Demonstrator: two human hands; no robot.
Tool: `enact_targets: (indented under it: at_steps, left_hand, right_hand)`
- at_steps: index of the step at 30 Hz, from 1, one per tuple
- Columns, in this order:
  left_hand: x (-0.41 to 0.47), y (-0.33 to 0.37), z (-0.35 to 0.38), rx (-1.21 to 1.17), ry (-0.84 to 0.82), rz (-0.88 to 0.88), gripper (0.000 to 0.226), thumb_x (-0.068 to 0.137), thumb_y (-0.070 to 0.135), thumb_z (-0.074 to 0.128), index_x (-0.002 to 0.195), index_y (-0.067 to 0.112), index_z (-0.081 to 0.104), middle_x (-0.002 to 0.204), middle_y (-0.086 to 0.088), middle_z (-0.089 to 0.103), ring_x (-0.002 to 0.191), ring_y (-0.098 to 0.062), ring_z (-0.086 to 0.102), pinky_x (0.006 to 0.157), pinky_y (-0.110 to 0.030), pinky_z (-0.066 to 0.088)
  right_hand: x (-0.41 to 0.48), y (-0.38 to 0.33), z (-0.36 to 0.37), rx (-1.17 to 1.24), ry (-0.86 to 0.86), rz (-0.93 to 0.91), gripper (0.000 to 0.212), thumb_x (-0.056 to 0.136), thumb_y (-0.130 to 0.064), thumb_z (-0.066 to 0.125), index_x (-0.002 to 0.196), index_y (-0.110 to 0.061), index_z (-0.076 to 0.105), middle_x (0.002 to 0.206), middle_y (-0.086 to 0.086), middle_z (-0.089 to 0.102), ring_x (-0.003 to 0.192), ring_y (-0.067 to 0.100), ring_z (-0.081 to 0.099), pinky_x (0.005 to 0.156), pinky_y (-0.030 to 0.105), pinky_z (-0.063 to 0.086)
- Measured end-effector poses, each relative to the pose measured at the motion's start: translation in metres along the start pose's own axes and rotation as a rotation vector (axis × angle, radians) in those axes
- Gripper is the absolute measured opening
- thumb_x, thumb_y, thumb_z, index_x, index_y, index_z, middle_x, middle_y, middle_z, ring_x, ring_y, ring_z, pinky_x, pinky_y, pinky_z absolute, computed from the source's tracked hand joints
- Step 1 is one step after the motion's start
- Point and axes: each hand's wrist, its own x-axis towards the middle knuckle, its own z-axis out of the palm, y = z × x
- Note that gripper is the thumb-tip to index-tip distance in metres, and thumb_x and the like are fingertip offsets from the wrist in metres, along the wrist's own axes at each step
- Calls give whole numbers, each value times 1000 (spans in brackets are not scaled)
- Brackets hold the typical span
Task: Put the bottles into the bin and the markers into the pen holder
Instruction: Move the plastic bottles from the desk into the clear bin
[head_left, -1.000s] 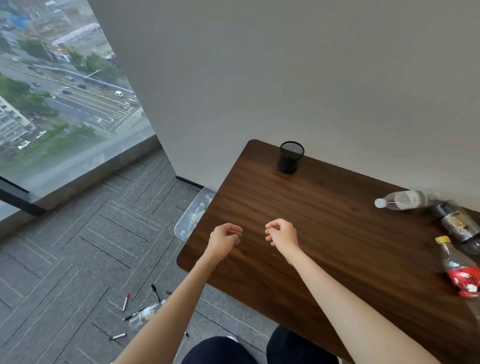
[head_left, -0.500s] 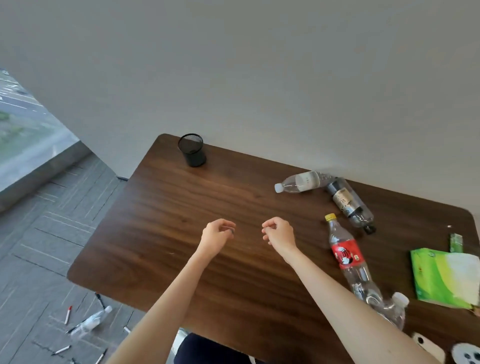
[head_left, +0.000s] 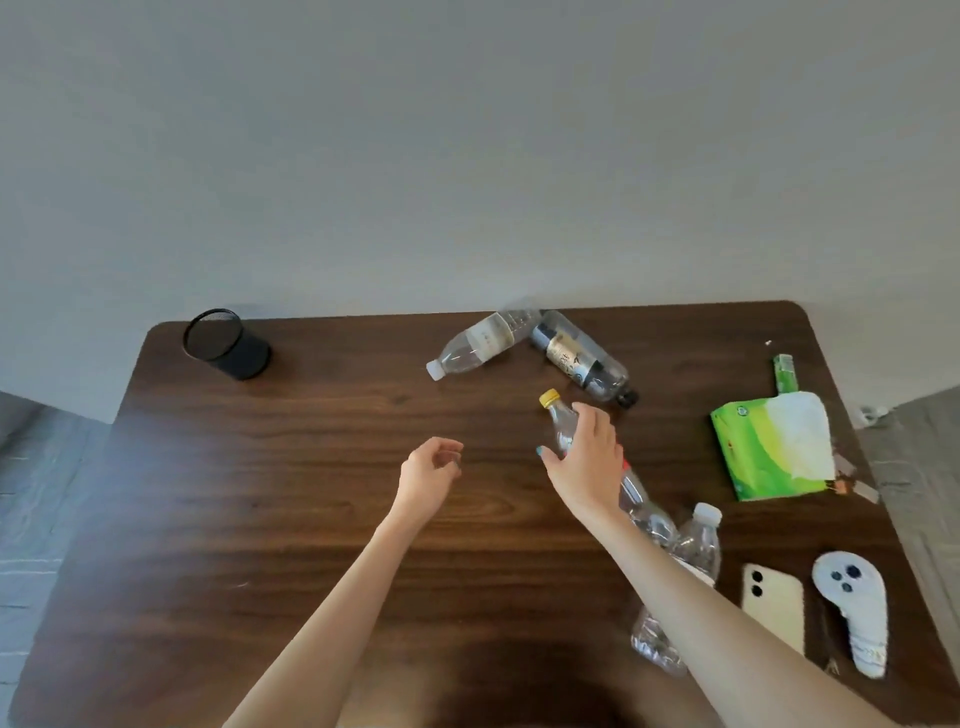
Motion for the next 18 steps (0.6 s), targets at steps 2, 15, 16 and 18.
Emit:
enact_targets:
  at_steps: [2, 15, 16, 18]
  left_hand:
    - [6, 7, 6, 12, 0, 14, 31, 87, 0, 54, 108, 19, 66, 103, 1, 67, 92, -13, 66, 61, -15, 44]
    - [53, 31, 19, 89, -11, 73, 34, 85, 2, 58, 111, 23, 62, 103, 2, 65, 90, -10, 63, 63, -14, 41]
    - [57, 33, 18, 92, -6, 82, 33, 85, 2, 58, 110, 24, 62, 101, 3, 66, 91, -12, 63, 63, -15, 42]
    - [67, 40, 16, 95, 24, 115, 32, 86, 0, 57, 109, 22, 63, 100, 3, 67, 93, -12, 63, 68, -16, 45]
  right_hand:
    - [1, 17, -2, -90, -39, 86, 95, 74, -50, 78, 148, -17, 26, 154, 8, 31, 143, 26, 31, 115, 45, 30]
    - [4, 48, 20, -220, -146, 199, 90, 80, -53, 70, 148, -20, 22, 141, 5, 44, 128, 21, 48, 103, 35, 44]
    - [6, 43, 19, -179, -115, 176, 89, 79, -53, 71, 147, -20, 25, 139, 4, 46, 126, 21, 50, 102, 35, 46]
    - [14, 33, 17, -69, -65, 146, 88, 77, -52, 73, 145, -21, 28, 136, 2, 49, 123, 19, 52, 100, 35, 49]
